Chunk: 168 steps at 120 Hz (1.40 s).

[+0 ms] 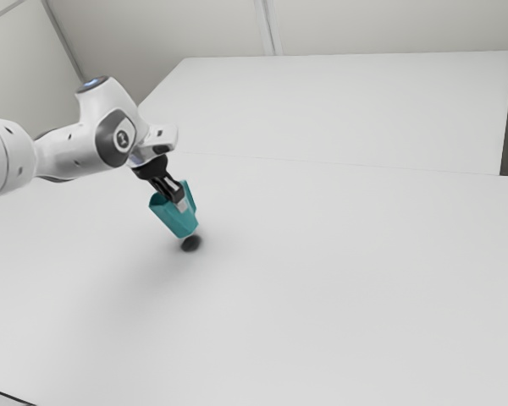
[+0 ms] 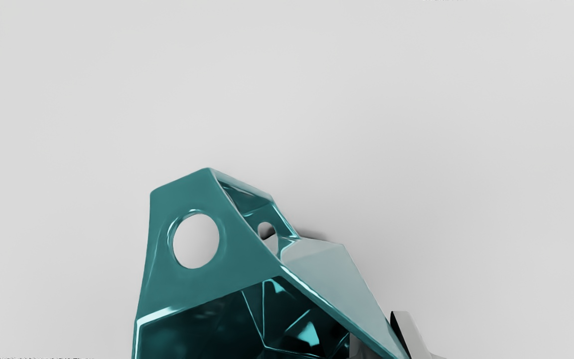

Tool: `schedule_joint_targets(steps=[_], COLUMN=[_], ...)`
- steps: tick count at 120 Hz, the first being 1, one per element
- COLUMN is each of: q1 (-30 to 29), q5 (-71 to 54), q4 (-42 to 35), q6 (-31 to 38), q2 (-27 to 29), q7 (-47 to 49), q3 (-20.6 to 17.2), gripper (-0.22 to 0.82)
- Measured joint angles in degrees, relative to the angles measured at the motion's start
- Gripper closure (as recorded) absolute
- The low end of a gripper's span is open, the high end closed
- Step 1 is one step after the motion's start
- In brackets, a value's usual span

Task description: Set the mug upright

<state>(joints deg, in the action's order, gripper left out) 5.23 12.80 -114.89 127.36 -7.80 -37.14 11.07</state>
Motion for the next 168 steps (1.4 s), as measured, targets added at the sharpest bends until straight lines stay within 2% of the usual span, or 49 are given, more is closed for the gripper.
schedule_joint_targets(steps=[88,96,113,125,145,168], q1=[0.06,-0.01,-0.06,-0.04,0.04,0.06], q5=[-0.57,-0.39,0.01,0.12,-0.17,-4.36], q4=[0.42,0.43,0.43,0.43,0.68,1.06], q6=[4.80,4.91,5.23,5.42,5.39,4.96], q2=[-5.09,-5.31,-4.92,-3.89,-1.32,3.59], q7=[10.06,10.39,10.72,10.86,11.01,11.18], q3=[0.01,-0.01,0.00,0.00,0.06,0.09], gripper=[0.78,0.71,0.46,0.33,0.20,0.10])
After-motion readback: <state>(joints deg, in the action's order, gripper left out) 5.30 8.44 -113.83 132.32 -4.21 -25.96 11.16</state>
